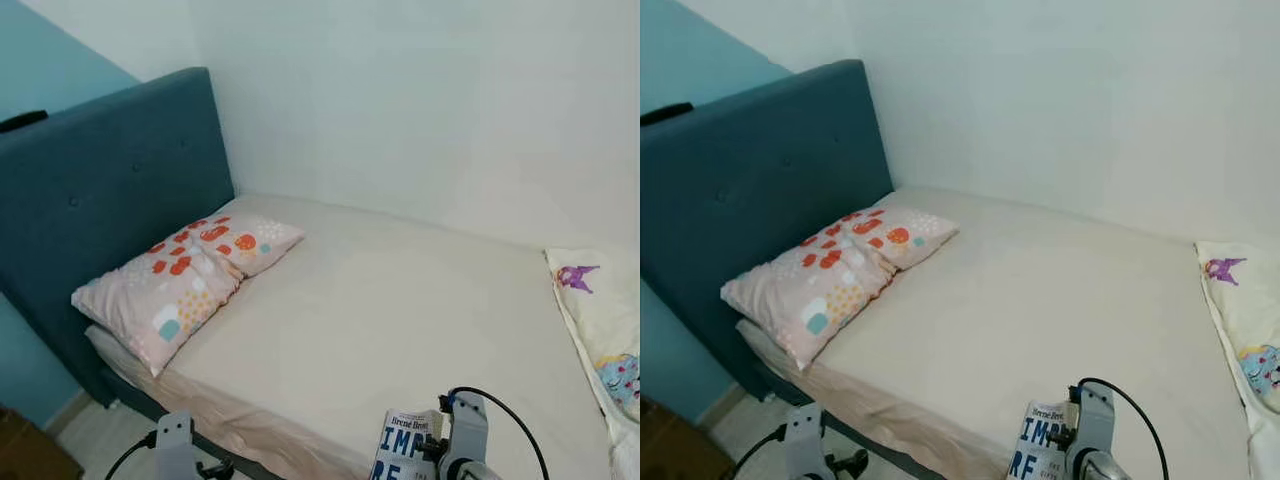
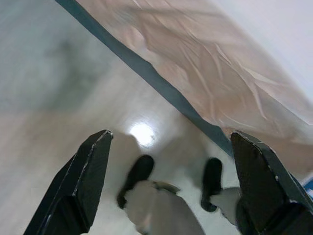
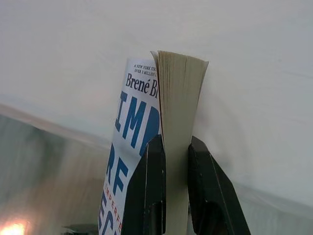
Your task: Clean up the room
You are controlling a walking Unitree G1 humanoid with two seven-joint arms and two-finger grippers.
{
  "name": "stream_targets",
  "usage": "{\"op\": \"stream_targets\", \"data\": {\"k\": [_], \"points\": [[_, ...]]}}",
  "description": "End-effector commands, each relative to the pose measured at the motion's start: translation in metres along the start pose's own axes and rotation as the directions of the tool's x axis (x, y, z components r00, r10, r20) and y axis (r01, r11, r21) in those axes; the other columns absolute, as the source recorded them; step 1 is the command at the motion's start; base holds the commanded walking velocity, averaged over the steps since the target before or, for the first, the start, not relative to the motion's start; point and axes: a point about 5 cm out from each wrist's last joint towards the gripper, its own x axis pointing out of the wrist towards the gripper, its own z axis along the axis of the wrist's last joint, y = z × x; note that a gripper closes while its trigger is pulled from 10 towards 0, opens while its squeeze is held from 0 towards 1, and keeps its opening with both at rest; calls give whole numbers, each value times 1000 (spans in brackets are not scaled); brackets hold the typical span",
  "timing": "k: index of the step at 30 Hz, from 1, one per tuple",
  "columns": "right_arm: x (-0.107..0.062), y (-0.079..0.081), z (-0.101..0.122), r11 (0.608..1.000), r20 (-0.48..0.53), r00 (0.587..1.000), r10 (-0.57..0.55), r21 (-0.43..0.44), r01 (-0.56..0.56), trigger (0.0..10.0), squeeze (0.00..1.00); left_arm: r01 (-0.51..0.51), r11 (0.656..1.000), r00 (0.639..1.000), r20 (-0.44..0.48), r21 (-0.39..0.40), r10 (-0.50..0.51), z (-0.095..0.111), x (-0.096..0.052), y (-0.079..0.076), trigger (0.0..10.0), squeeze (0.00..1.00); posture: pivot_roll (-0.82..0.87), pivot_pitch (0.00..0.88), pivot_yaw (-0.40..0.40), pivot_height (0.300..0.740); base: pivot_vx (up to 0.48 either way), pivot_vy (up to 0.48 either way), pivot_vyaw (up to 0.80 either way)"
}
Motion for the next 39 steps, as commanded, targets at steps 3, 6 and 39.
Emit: {"op": "stream_targets", "data": {"k": [3,6,39], "points": [[0,-1,-3,999,-46,999,9,-47,-11,10000,0,26,999,1000,-12,-21,-27,-7,1,-12,10000,0,-138,0,-104,720,0,0,800],[1,0,5,999,-23,1000,15,-51,-16,10000,0,44,999,999,-15,-19,-44,-9,1,-16,10000,0,-132,0,-106,720,0,0,800],[8,32,58,983,152,978,145,-138,-124,10000,0,9,999,1000,-23,33,-8,-3,-2,7,10000,0,-112,0,-24,720,0,-102,795]]}}
